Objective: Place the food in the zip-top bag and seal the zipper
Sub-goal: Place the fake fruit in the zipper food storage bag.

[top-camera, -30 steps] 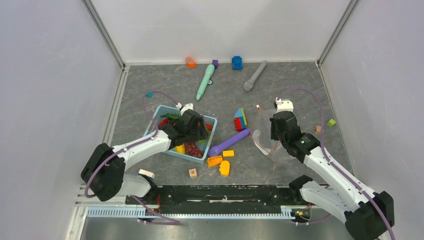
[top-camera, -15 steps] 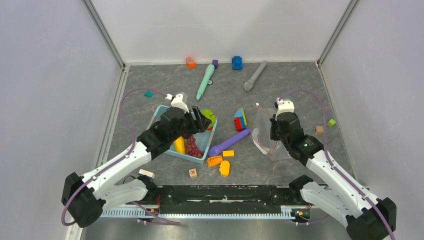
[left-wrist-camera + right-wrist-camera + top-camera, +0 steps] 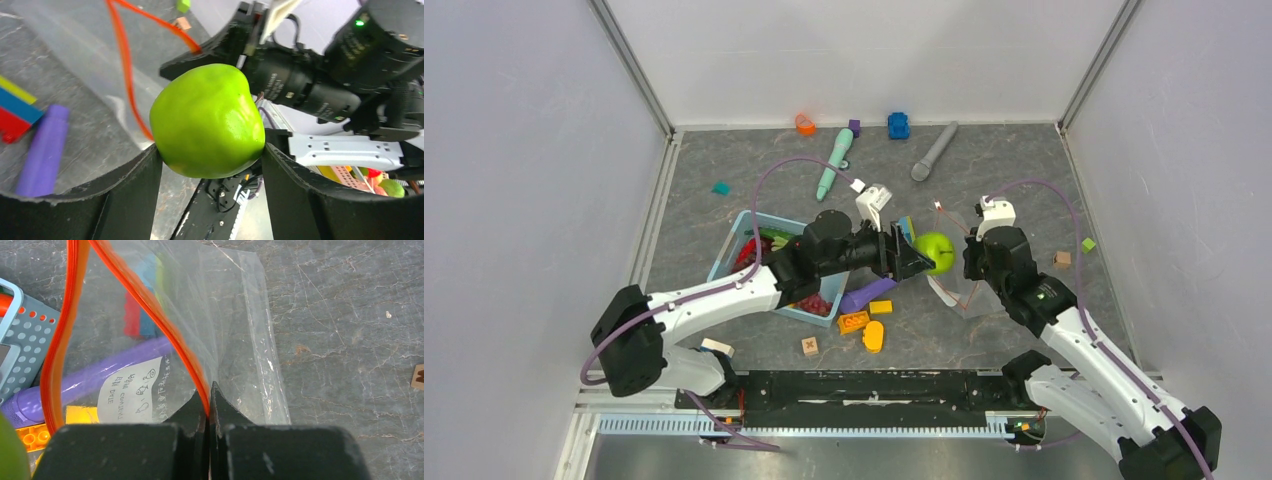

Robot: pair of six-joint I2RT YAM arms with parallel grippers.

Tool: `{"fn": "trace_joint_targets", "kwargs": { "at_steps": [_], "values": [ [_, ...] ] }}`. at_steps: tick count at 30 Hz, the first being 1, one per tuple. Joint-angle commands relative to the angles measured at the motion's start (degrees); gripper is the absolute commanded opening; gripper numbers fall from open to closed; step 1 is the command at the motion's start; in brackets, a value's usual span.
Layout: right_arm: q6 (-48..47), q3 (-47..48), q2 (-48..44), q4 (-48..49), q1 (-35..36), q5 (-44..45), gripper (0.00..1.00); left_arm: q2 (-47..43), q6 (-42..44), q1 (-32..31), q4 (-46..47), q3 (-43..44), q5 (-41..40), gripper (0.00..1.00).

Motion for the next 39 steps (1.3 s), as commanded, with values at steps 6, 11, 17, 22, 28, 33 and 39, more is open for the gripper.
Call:
{"fn": "trace_joint_targets", "kwargs": {
  "at_steps": [6, 11, 17, 22, 28, 33, 39],
  "values": [
    [0.4, 0.38, -1.22, 2.72, -0.18, -1.66, 0.0, 4.19, 2.97, -2.78, 7.29, 4.34, -0.97, 0.37],
    [1.78, 1.11, -1.86, 5.17, -0.12, -7.67, 0.0, 7.47, 3.83, -2.78, 6.16, 4.54, -4.53, 0.36],
    [3.14, 2.3, -1.93, 6.17, -0.13, -13.04, 0.0, 5.96, 5.13, -2.79, 1.25, 3.21, -15.62, 0.35],
    [4.66, 3.22, -1.89, 6.72, -0.12, -17.9, 0.0, 5.77, 6.38, -2.87, -6.23, 5.03, -24.94, 0.36],
    [5.27, 4.41, -1.42, 6.72, -0.13, -20.66, 0.0, 6.44, 7.76, -2.96, -9.1, 6.59, -27.05, 0.41],
    [6.38, 4.17, -1.08, 6.97, -0.12, -20.16, 0.0, 6.51, 8.73, -3.05, -9.1, 7.54, -23.41, 0.7],
    [8.56, 3.81, -0.81, 6.97, -0.12, -17.67, 0.0, 4.99, 9.79, -3.12, -9.69, 7.41, -18.88, 1.0]
  ]
}}
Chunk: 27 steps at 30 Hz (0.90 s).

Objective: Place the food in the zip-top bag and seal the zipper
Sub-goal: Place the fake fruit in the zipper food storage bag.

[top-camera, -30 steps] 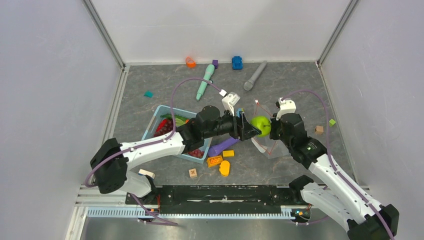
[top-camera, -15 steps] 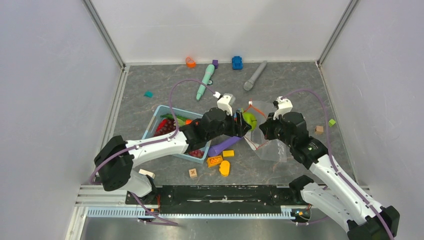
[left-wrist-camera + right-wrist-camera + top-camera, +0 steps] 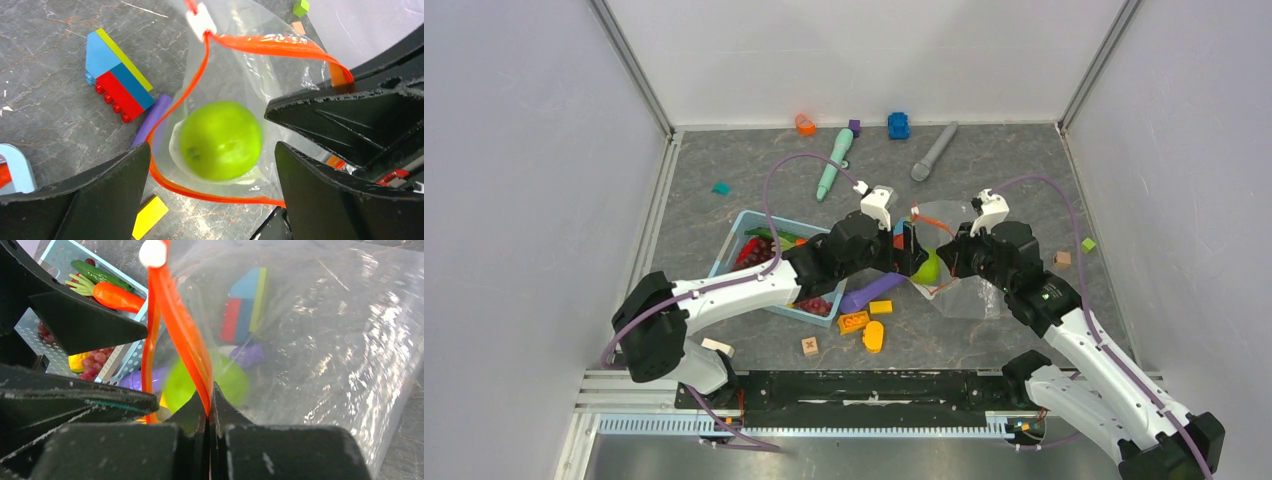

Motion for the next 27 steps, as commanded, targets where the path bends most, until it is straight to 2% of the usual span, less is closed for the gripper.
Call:
{"fn": "trace_joint_targets", "kwargs": {
  "at_steps": [1, 9, 12, 14, 17, 19, 21, 24, 27],
  "values": [
    [2.59, 1.95, 0.13, 2.35, 0.18, 1.46, 0.0, -2.68, 2.98, -0.33, -0.01, 2.02, 3.3, 1.0],
    [5.89, 3.19, 0.24, 3.04, 0.19, 3.05, 0.0, -8.87, 3.61, -0.27, -0.1, 0.25, 6.57, 1.0],
    [6.03, 4.35, 0.24, 2.91, 0.14, 5.25, 0.0, -13.66, 4.15, -0.33, -1.16, -1.7, 3.91, 1.0],
    [6.29, 4.82, 0.14, 2.47, 0.04, 6.04, 0.0, -17.06, 3.51, -0.32, -4.07, -2.82, -1.03, 1.0],
    [4.91, 5.04, 0.07, 1.85, 0.07, 7.98, 0.0, -21.64, 1.33, -0.2, -12.37, -3.56, -12.83, 1.0],
    [3.68, 4.86, 0.05, 1.13, 0.09, 10.4, 0.0, -23.89, -3.04, -0.17, -20.75, -3.79, -23.9, 1.0],
    [3.01, 4.55, 0.31, 0.59, 0.08, 12.13, 0.0, -25.15, -8.17, -0.06, -28.8, -3.92, -30.92, 1.0],
    [1.81, 4.0, 0.58, 0.45, 0.11, 12.33, 0.0, -26.48, -14.74, 0.14, -37.91, -5.01, -35.41, 1.0],
    [0.78, 3.32, 1.12, 0.42, 0.09, 12.27, 0.0, -27.37, -18.85, 1.66, -41.03, -7.45, -36.8, 1.0]
  ]
}}
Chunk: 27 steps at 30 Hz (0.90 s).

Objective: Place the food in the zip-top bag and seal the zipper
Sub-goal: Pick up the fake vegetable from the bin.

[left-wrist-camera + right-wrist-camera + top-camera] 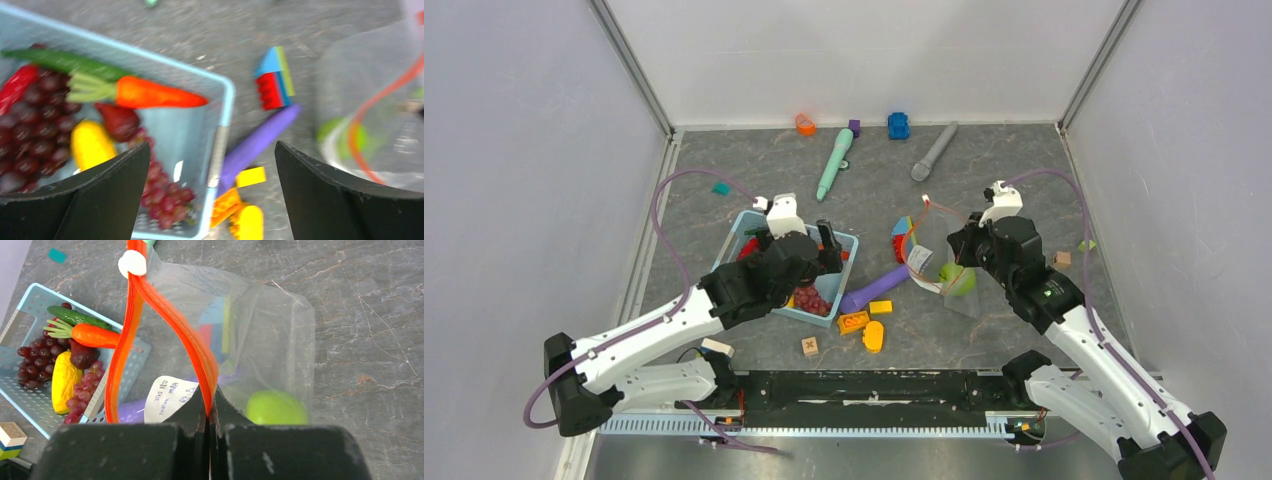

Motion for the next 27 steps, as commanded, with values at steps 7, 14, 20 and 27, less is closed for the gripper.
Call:
{"fn": "trace_joint_targets", "kwargs": {
  "at_steps": [7, 14, 20, 27],
  "values": [
    [-4.47, -0.71, 2.03, 0.53, 0.14, -0.24, 0.0, -0.73, -13.25, 14.07, -7.12, -8.11, -1.61, 1.0],
    [-5.73, -1.96, 1.95, 0.49, 0.12, 0.3, 0.0, 0.26, -18.91, 21.33, 6.05, -13.95, 2.79, 0.97],
    [-6.31, -2.6, 1.37, 0.37, 0.1, 1.02, 0.0, 4.05, -25.97, 22.85, 12.61, -16.05, 0.13, 0.85],
    [-6.99, -3.45, 0.84, -0.15, 0.1, 2.98, 0.0, 7.9, -31.58, 25.49, 13.22, -16.91, -2.14, 0.77]
  ]
}}
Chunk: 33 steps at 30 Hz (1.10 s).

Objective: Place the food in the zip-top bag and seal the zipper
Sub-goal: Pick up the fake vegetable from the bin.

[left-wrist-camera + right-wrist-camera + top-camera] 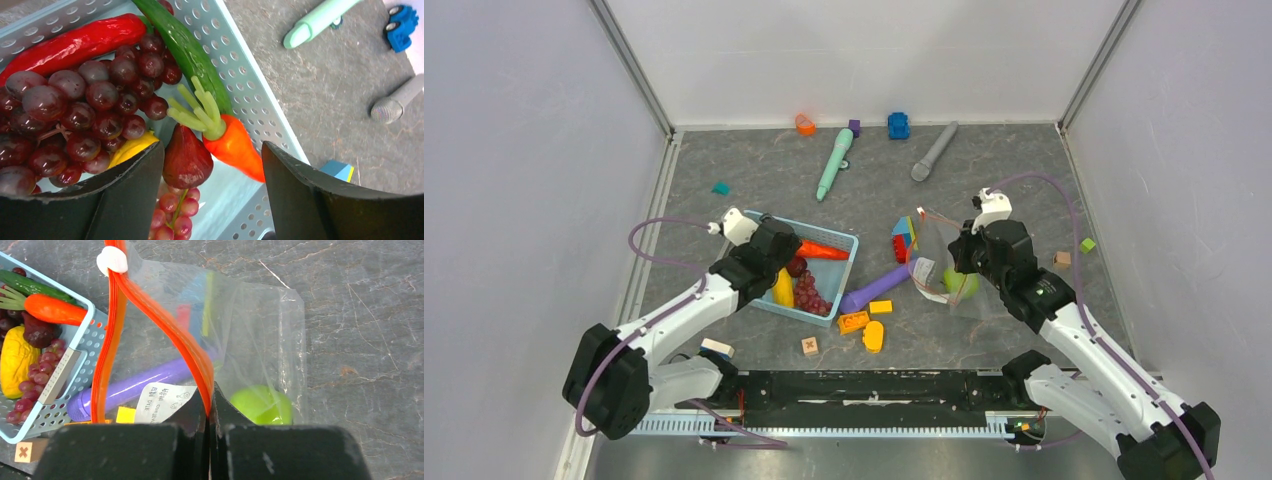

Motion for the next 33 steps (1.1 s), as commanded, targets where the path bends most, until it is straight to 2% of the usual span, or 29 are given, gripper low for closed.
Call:
{"fn": "trace_joint_targets", "kwargs": {
  "at_steps": [1, 7, 14, 20, 25, 30, 33],
  "values": [
    [-1.18, -0.92, -0.97, 0.0, 0.08, 2.89, 0.0, 1.5, -7.09, 1.79, 4.58, -1.4, -4.88, 0.77],
    [-1.35, -0.91, -0.71, 0.07, 0.07, 2.29, 0.0, 5.06, -7.31, 5.12, 12.74, -4.29, -1.05, 0.76],
    [-1.62, -1.41, -1.88, 0.06, 0.05, 2.63, 0.0, 8.96, -7.3, 5.5, 13.95, -2.9, -1.59, 0.72],
    [-1.79, -1.52, -2.94, 0.1, 0.03, 3.6, 0.0, 11.29, -6.98, 5.68, 13.92, -1.78, -2.45, 0.55],
    [-1.83, -1.63, -3.08, 0.04, 0.09, 3.61, 0.0, 12.02, -6.52, 5.84, 14.04, -1.33, -2.92, 0.46],
    [-1.81, -1.89, -3.07, 0.09, 0.05, 3.73, 0.0, 11.63, -4.87, 5.94, 13.99, -0.84, -1.99, 0.29],
    [-1.88, -1.9, -3.17, 0.12, 0.06, 3.84, 0.0, 9.69, -3.36, 5.94, 13.68, -0.81, -1.01, 0.13]
  ]
}}
